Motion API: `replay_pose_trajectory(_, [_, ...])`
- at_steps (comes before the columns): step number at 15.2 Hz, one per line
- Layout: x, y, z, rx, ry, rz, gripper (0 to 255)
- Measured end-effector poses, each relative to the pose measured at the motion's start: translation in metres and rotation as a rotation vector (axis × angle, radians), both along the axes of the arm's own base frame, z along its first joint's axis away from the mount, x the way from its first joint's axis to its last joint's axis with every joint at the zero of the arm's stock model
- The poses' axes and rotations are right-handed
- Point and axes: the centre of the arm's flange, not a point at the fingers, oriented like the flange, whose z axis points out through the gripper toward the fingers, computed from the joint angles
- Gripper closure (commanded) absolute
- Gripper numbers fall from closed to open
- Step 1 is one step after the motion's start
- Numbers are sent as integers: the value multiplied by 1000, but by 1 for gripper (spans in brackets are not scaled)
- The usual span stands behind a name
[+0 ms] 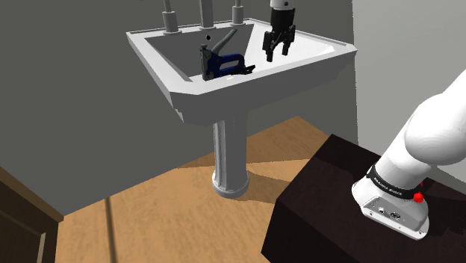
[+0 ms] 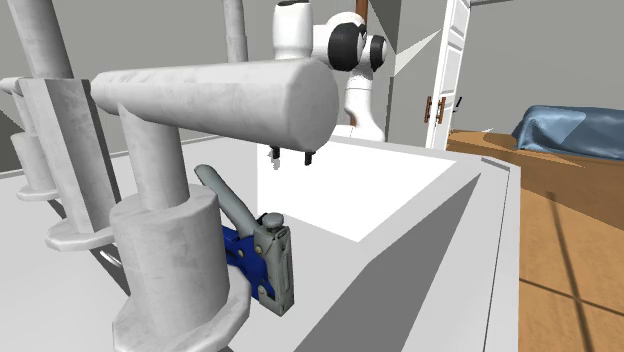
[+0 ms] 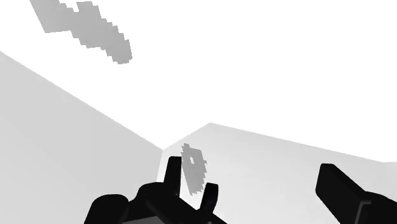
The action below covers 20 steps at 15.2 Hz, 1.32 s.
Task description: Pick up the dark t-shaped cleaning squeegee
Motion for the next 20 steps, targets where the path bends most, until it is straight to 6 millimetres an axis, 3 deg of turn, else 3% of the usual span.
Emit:
replay_pose_trajectory(13, [155, -40, -78, 7, 55, -55, 0])
replay_pose_trajectory(20, [165, -41, -115, 8, 59, -58, 0])
